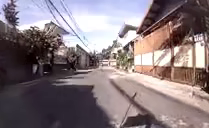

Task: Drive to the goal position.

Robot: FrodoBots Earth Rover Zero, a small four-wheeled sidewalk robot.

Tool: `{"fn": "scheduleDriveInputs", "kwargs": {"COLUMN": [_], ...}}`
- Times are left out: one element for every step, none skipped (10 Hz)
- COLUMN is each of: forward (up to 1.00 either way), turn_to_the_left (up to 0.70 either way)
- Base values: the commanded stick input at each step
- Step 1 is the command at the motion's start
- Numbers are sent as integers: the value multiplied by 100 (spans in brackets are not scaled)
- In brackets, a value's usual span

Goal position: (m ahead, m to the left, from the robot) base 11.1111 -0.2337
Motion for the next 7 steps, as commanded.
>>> {"fn": "scheduleDriveInputs", "kwargs": {"forward": [100,100,100,100,100,100,100], "turn_to_the_left": [0,0,0,0,0,0,0]}}
